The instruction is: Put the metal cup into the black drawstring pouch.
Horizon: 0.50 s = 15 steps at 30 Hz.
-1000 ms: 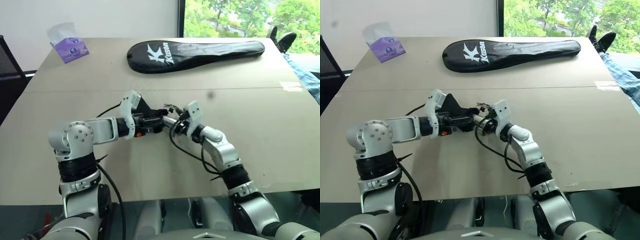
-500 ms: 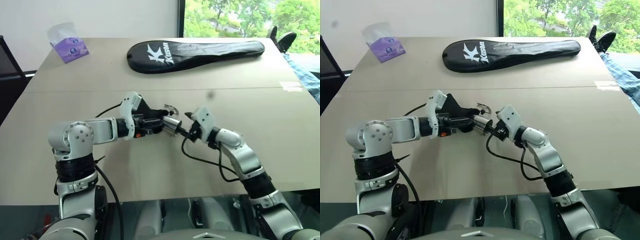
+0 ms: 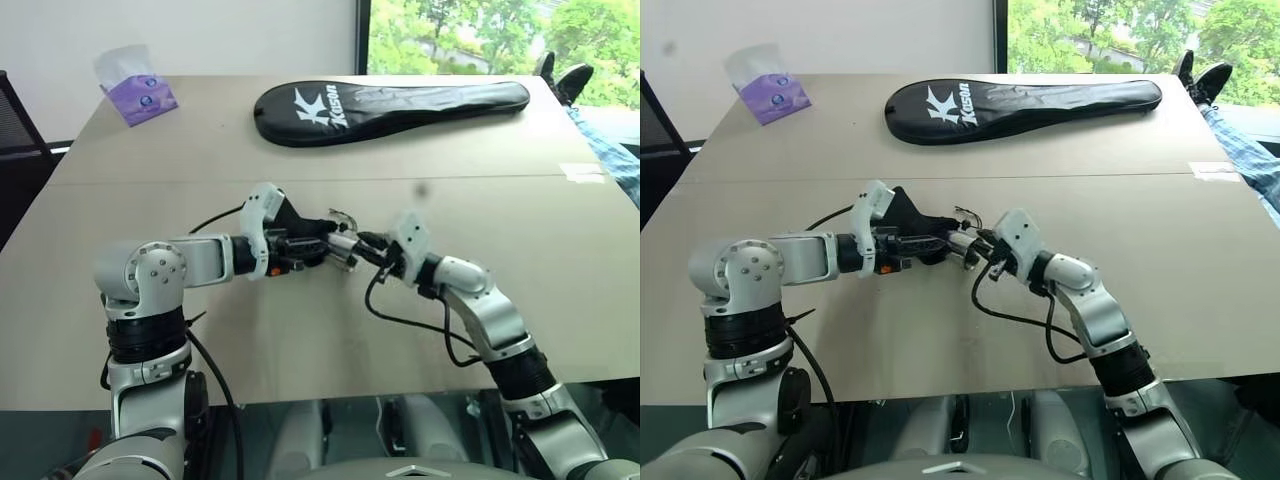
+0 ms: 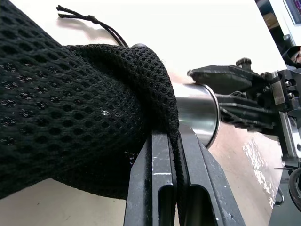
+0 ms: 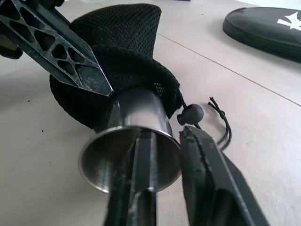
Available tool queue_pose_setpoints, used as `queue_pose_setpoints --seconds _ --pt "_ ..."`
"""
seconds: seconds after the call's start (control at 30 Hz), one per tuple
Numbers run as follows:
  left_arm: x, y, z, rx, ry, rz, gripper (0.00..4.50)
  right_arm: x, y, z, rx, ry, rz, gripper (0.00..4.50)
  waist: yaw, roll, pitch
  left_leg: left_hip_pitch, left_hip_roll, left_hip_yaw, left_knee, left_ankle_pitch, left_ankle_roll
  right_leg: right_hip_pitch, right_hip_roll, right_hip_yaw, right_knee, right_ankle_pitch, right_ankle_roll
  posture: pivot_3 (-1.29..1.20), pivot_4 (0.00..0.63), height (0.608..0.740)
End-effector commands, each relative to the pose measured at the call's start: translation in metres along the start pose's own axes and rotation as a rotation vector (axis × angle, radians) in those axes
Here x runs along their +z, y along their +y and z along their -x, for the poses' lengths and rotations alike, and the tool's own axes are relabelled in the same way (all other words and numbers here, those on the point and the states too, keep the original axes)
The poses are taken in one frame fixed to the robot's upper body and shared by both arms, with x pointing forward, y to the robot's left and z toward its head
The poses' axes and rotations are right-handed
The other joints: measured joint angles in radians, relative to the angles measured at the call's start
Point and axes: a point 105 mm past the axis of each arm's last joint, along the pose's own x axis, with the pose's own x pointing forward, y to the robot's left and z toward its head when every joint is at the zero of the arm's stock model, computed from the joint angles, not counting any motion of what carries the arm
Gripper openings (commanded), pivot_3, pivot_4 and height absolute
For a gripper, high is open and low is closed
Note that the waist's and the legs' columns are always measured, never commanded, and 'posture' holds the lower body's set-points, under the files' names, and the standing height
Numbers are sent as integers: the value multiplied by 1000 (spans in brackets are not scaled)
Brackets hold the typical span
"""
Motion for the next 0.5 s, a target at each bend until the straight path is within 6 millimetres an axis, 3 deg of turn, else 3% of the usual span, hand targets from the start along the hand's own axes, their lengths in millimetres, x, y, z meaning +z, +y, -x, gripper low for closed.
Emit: queue_pose_setpoints --seconds 0.03,0.5 --pt "8 -7 5 -23 -31 -35 0 18 4 -3 36 -68 43 18 0 0 0 0 0 0 0 0 0 0 0 0 0 0 0 0 150 740" --pt "12 -27 7 -94 -46 -85 0 25 5 -26 9 -104 -15 18 0 0 0 0 0 0 0 0 0 0 0 0 0 0 0 0 150 740"
